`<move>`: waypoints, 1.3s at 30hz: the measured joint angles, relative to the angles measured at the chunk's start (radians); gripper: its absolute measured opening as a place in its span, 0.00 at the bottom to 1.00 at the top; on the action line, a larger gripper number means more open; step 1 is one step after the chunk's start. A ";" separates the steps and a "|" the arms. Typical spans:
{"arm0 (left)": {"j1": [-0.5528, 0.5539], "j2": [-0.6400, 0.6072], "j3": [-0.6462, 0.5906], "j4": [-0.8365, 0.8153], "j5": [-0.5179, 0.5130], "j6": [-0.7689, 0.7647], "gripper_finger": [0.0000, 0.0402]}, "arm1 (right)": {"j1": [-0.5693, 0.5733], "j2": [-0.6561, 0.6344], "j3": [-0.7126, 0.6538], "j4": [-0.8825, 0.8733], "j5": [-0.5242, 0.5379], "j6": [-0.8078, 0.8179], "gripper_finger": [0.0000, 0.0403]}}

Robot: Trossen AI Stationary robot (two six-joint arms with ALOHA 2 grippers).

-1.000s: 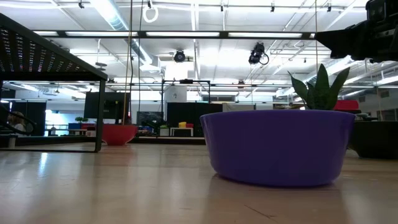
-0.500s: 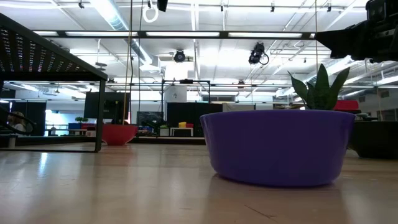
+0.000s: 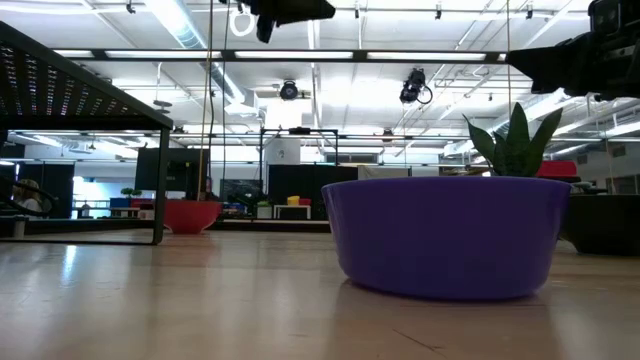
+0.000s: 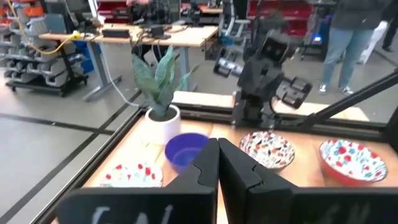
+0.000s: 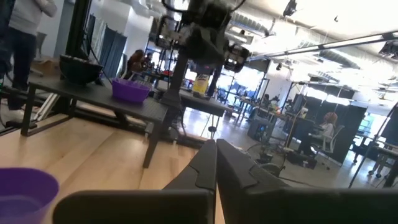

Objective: Pick & Place Mini bowls

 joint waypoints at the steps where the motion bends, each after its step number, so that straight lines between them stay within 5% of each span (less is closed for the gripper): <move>1: 0.006 0.000 0.000 -0.011 0.000 0.001 0.02 | -0.001 0.000 0.000 0.022 0.003 -0.013 0.02; 9: 0.096 -0.022 -0.207 0.243 0.053 -0.007 0.01 | -0.001 0.000 0.000 0.151 -0.004 -0.014 0.02; 13: 0.147 -0.019 -0.314 0.385 0.112 -0.036 0.02 | -0.001 0.001 0.000 0.264 -0.052 0.149 0.02; 21: 0.199 -0.021 -0.361 0.447 0.121 -0.051 0.02 | -0.002 0.121 0.002 0.272 0.069 0.466 0.02; 27: 0.204 -0.021 -0.362 0.439 0.121 -0.051 0.03 | 0.003 0.354 0.146 0.031 0.108 0.594 0.01; 39: 0.204 -0.021 -0.362 0.399 0.121 -0.058 0.03 | 0.064 0.790 0.673 -0.829 0.112 0.640 0.04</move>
